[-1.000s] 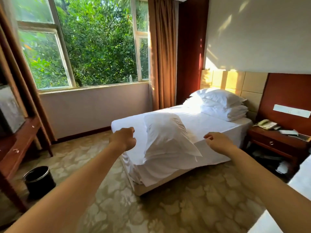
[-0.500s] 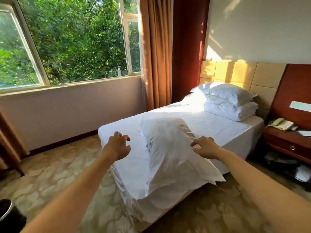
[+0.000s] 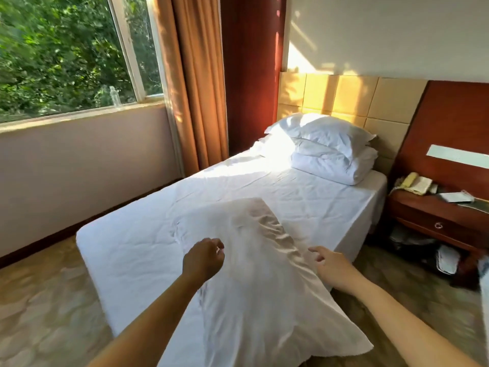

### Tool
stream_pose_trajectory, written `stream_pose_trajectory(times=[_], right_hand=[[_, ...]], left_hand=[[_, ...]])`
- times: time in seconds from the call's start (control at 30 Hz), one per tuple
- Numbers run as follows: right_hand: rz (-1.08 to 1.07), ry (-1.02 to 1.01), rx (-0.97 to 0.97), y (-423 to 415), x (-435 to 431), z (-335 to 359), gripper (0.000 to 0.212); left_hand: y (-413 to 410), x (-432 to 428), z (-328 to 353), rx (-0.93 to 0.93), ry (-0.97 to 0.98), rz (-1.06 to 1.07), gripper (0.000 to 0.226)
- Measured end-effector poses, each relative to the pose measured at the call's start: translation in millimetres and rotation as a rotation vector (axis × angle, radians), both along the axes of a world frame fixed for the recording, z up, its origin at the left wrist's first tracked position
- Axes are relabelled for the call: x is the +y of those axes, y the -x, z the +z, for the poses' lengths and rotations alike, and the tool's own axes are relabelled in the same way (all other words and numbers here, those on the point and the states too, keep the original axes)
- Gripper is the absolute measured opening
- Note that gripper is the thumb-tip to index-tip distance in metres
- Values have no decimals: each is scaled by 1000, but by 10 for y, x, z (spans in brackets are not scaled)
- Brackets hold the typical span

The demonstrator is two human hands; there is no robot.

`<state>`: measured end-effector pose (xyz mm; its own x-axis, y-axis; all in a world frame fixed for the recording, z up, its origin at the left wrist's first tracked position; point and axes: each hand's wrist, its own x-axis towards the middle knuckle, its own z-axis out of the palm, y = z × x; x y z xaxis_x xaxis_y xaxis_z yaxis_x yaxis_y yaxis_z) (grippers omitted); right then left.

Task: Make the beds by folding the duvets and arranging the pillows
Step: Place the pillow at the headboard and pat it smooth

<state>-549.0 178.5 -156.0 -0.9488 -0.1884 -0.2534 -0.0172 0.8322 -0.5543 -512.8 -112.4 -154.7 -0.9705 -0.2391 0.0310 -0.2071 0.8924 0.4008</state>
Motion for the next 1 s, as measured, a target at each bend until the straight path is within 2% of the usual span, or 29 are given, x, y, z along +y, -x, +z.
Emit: stream_pose_trajectory(times=[0.1, 0.17, 0.3, 0.47, 0.57, 0.63, 0.73, 0.87, 0.93, 1.0], right_hand=[[-45, 30, -33, 735, -72, -273, 40], [-24, 52, -76, 1261, -169, -521, 41], [110, 41, -140, 2337, -407, -1030, 50], [323, -36, -177, 3317, -857, -1584, 68], [462, -220, -207, 3627, -1158, -1964, 80], [430, -277, -213, 3743, -1294, -2155, 89], [252, -288, -225, 3926, -1379, -2397, 101], [82, -63, -370, 4114, -1438, -2687, 122], [58, -5, -428, 4156, -1468, -2716, 122], [45, -41, -404, 4147, -1483, -2705, 114]], left_hand=[[639, 20, -329, 11, -60, 38, 30], [1036, -22, -608, -18, -82, 89, 42], [1791, -223, -1120, -204, -100, 278, 59], [2440, -378, -1477, -317, -109, 413, 53], [2578, -421, -1750, -469, -113, 417, 52], [2605, -490, -1951, -524, -97, 457, 57], [2655, -656, -2141, -518, -115, 633, 75], [2724, -795, -2299, -431, -286, 973, 103], [2758, -807, -2339, -415, -315, 1019, 109], [2763, -811, -2328, -416, -359, 1031, 110]])
